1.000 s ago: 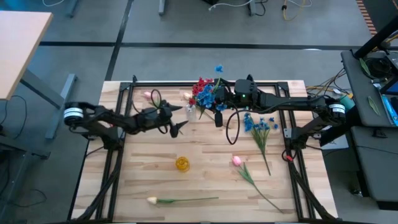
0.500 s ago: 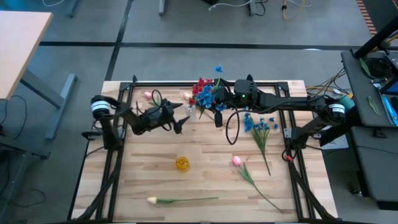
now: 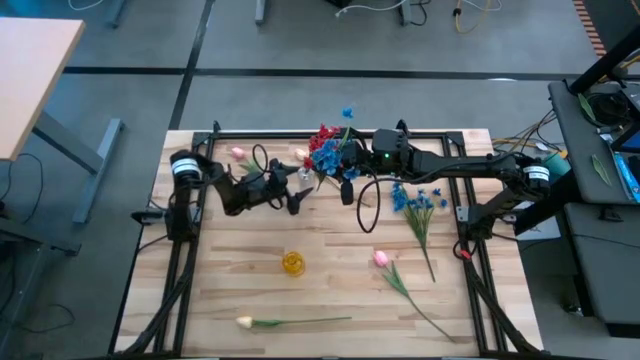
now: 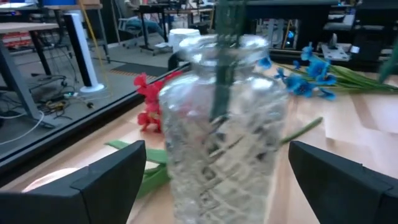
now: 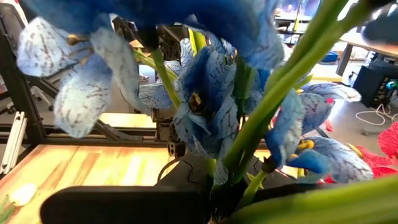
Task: Sort flowers into vase by color
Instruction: Put the left blue flowers into the transparent vase
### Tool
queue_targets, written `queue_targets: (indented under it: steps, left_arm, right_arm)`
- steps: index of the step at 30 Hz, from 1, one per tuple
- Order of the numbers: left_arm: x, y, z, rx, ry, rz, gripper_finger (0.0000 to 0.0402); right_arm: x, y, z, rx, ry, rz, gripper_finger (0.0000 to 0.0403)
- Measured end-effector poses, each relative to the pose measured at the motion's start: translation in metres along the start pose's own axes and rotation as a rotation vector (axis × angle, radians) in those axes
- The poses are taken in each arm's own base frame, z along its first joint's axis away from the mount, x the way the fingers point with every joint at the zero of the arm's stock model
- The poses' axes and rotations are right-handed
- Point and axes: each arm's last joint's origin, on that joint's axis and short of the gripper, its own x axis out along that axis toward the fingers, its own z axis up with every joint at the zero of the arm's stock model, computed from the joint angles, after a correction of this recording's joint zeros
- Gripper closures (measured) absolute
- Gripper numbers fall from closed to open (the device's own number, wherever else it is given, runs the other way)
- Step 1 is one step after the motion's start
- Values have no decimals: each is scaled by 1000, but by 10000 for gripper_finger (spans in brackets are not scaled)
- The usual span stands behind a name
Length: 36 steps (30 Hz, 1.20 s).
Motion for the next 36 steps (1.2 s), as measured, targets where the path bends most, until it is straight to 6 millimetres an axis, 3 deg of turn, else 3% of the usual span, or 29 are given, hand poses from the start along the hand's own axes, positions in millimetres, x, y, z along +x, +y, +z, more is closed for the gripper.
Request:
queue_targets:
  steps: [19, 24, 36]
  left_arm:
    - [3, 2, -13, -27, 17, 8, 131]
    - [3, 2, -13, -27, 17, 8, 157]
    - [2, 2, -13, -26, 20, 7, 158]
  right_arm:
    - [0, -1, 9, -52, -88, -10, 390]
    - [5, -3, 8, -92, -127, -79, 390]
    - [12, -12, 1, -164, -130, -241, 390]
